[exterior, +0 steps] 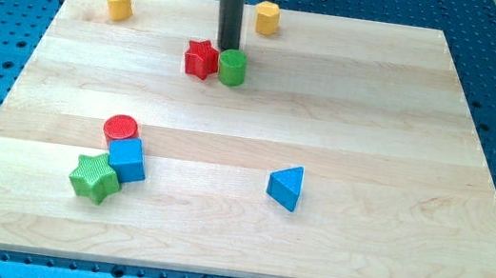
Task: Push the green star horizontal to the yellow hexagon
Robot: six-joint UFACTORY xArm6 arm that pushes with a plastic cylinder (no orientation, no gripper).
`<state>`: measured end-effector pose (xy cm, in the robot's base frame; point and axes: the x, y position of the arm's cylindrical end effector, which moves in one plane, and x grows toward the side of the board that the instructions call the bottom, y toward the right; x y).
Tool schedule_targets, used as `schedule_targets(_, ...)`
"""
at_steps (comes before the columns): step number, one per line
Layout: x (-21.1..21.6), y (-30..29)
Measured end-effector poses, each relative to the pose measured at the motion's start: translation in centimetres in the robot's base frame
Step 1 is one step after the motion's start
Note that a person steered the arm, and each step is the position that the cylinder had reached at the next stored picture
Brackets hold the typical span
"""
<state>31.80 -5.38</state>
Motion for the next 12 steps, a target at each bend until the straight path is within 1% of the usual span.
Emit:
schedule_targets(1,5.8,-6.9)
schedule_targets(2,7.0,-3.8)
schedule_targets(3,3.9,0.9)
schedule_targets(4,1.4,7.6)
schedule_targets(5,-2.4,11.1)
schedule_targets(6,-3.5,13.3)
schedule_targets(7,-4.6,18.5)
schedule_targets(8,-4.6,16.5)
schedule_targets(9,-6.3,15.6)
schedule_targets(10,-6.7,22.2)
schedule_targets(11,-6.0,21.1)
schedule_targets(12,-3.4,17.8)
